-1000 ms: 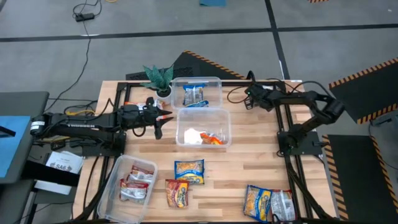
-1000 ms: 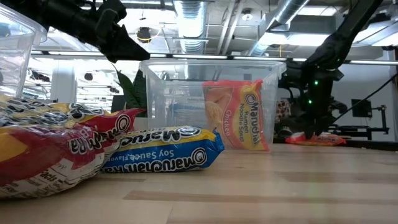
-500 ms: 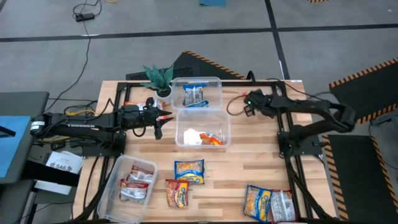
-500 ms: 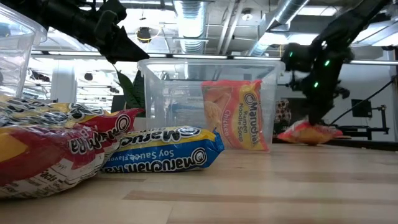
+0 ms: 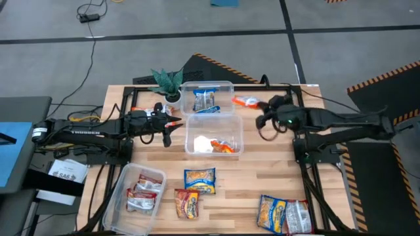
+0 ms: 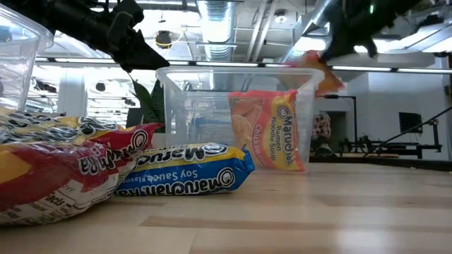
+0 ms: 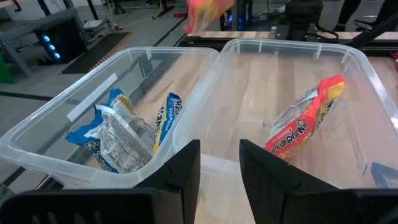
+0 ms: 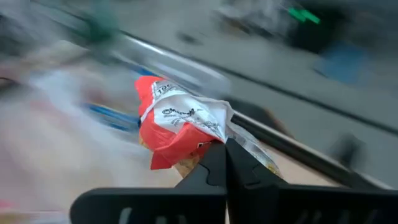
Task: Sort Maruchan noodles
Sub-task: Put the orange noodle pack into the middle transparent bin
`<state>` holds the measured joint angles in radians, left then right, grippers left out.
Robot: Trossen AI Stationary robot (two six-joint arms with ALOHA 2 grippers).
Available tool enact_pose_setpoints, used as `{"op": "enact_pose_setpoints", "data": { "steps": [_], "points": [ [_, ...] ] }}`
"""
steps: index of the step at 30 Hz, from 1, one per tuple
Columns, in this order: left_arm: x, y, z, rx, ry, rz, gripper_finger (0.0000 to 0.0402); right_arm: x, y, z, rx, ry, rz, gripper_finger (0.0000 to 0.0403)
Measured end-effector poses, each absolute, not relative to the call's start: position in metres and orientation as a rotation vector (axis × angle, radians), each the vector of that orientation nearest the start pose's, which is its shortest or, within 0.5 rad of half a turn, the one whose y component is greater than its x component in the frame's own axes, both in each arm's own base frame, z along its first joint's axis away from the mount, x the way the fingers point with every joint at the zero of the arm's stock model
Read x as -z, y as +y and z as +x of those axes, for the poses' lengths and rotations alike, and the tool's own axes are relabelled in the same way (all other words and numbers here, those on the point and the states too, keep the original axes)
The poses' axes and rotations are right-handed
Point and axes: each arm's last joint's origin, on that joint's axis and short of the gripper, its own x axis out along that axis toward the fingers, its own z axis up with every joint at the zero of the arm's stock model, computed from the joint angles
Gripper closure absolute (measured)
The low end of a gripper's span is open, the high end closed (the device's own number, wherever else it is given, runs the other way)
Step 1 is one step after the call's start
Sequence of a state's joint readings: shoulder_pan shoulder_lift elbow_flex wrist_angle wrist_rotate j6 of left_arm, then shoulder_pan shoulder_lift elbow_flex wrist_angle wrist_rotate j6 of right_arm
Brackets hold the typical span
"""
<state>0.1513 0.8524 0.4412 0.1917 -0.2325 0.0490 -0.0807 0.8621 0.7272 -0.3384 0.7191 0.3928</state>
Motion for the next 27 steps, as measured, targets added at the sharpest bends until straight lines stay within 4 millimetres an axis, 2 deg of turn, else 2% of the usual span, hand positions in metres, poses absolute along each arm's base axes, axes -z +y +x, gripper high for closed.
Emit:
{"op": "enact_pose_setpoints", "data": {
  "steps": [6, 9, 12, 15, 19, 27],
  "points": [
    [-0.238, 0.035, 0.185, -0.378, 0.230, 0.057, 0.0301, -0.306, 0.006, 0.203, 0.518, 0.142, 0.154, 0.0398],
    [-0.239, 0.035, 0.185, -0.379, 0.229, 0.057, 0.0301, -0.303, 0.025, 0.219, 0.404, 0.118, 0.124, 0.0398],
    [-0.239, 0.035, 0.185, -0.380, 0.229, 0.057, 0.0301, -0.292, 0.037, 0.234, 0.364, 0.138, 0.111, 0.0398],
    [-0.239, 0.035, 0.185, -0.380, 0.229, 0.058, 0.0301, -0.281, 0.041, 0.246, 0.365, 0.156, 0.119, 0.0393],
    [-0.239, 0.035, 0.185, -0.380, 0.229, 0.058, 0.0301, -0.273, 0.043, 0.258, 0.367, 0.149, 0.124, 0.0364],
    [-0.239, 0.035, 0.185, -0.379, 0.230, 0.066, 0.0301, -0.276, 0.044, 0.260, 0.364, 0.101, 0.167, 0.0332]
  ]
}}
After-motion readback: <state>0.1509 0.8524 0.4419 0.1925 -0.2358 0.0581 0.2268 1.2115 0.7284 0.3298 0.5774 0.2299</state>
